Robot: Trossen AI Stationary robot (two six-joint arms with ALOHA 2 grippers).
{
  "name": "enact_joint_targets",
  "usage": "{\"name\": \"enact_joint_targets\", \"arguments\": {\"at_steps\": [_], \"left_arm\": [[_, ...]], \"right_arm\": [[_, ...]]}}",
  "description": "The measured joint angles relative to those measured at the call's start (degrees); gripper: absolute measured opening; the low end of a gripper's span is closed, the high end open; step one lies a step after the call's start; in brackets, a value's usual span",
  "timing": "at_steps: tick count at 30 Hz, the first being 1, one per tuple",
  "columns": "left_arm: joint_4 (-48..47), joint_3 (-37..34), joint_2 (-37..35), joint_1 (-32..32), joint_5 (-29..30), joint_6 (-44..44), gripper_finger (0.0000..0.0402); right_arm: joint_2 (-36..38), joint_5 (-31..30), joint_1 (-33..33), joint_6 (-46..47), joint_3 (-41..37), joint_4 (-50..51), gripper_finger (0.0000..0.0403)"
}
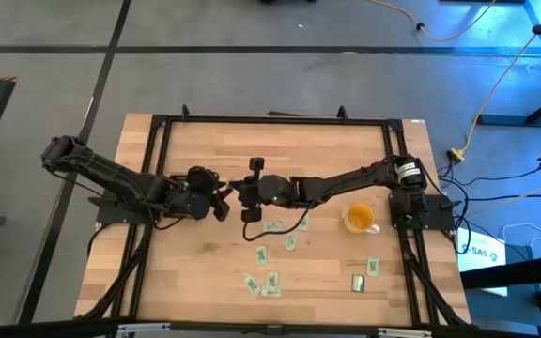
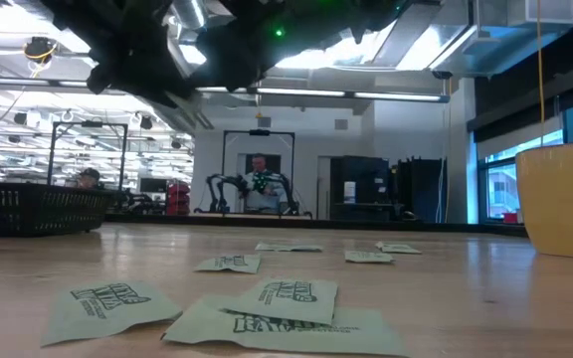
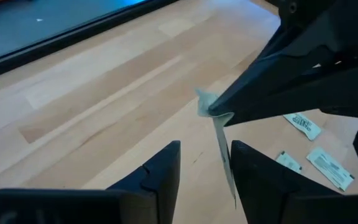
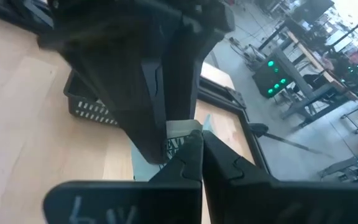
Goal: Pick and place Stevia / Truvia into bins
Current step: Put the stevia packet into the black bin
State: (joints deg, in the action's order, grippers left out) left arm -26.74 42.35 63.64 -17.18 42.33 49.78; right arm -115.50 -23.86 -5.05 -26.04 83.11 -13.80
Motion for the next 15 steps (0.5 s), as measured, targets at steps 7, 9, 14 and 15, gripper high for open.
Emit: {"name": "enact_joint_targets", "arguments": {"at_steps": [7, 9, 14, 15], "left_arm": [[0.0, 0.0, 0.0, 0.1, 0.0, -2.9, 0.0122], [0.0, 0.0, 0.0, 0.1, 0.0, -3.3, 0.011], [0.0, 0.0, 0.0, 0.1, 0.0, -3.6, 0.0061], [0.0, 0.0, 0.0, 0.1, 0.0, -3.6, 0.0049]], "right_arm": [[0.0, 0.1, -0.1, 0.0, 0.0, -0.2, 0.0], [0.0, 0.1, -0.1, 0.0, 0.0, -0.2, 0.0], [0.0, 0.1, -0.1, 0.0, 0.0, -0.2, 0.0], [0.0, 0.1, -0.1, 0.0, 0.0, -0.2, 0.0]]}}
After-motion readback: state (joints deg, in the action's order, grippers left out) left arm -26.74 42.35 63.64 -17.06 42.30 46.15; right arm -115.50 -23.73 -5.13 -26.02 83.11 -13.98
